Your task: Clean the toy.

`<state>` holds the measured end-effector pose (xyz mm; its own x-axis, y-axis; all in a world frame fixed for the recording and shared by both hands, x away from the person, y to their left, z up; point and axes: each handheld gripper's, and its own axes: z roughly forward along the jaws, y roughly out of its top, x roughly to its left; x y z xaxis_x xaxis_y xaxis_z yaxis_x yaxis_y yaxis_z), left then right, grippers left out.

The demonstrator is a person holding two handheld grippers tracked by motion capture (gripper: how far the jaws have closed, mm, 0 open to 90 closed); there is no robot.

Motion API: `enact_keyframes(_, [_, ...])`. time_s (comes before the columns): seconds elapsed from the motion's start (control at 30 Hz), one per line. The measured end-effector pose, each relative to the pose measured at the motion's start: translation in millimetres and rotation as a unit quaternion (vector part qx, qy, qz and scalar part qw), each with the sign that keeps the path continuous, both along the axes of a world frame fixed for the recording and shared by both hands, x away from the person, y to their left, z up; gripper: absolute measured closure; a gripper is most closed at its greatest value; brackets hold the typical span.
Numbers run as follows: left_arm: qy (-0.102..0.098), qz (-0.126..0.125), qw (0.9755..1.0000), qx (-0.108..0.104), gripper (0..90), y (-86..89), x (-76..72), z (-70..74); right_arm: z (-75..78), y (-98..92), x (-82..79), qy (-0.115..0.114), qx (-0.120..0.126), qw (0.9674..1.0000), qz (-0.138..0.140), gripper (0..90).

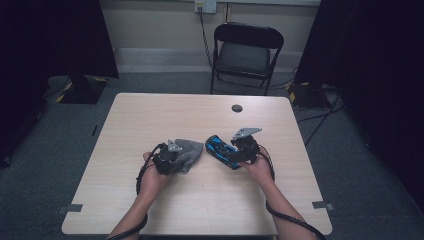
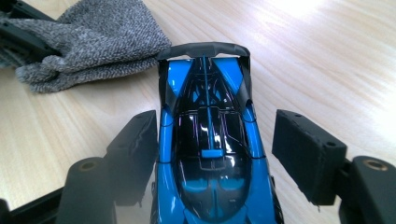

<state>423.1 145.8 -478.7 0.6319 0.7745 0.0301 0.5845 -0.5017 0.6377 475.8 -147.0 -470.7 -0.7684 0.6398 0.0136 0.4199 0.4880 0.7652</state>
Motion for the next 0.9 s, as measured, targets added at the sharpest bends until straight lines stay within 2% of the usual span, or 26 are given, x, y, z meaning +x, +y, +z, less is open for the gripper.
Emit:
enact_keyframes(0.03, [0.0,0.0,1.0,0.0,72.8,0.0,0.0,0.0,0.0,0.0,0.0,0.0,0.0,1.0,0.0,31.7])
enact_keyframes(0.07, [0.0,0.0,1.0,-0.001,72.8,0.1,-0.1,-0.1,-1.6,2.0,1.0,0.003,0.004,1.0,-0.002,36.0])
enact_keyframes(0.13, [0.0,0.001,1.0,-0.002,72.8,0.0,-0.2,-0.2,-3.2,5.4,1.3,-0.003,-0.01,0.9999,-0.004,36.8])
enact_keyframes(0.23, [0.0,0.001,1.0,-0.003,72.7,0.2,-0.3,-0.3,-5.7,7.8,2.5,0.003,-0.018,0.9998,-0.005,37.6])
enact_keyframes(0.5, [0.007,-0.004,0.9999,-0.009,72.7,-2.1,-1.4,1.0,-10.7,9.9,2.0,0.0,-0.007,0.9999,-0.011,40.4])
enact_keyframes(0.7, [0.002,-0.02,0.9998,0.002,72.7,-16.0,-4.3,2.4,-9.8,10.5,1.0,0.0,-0.013,0.9999,-0.011,40.8])
enact_keyframes(0.73, [0.008,-0.028,0.9996,0.002,72.7,-21.3,-6.1,3.0,-9.5,11.0,0.8,0.0,-0.015,0.9998,-0.012,40.8])
enact_keyframes(0.9, [0.018,-0.037,0.9991,-0.004,72.9,-28.3,-9.8,3.7,-9.4,11.1,1.3,0.002,-0.013,0.9998,-0.016,41.1])
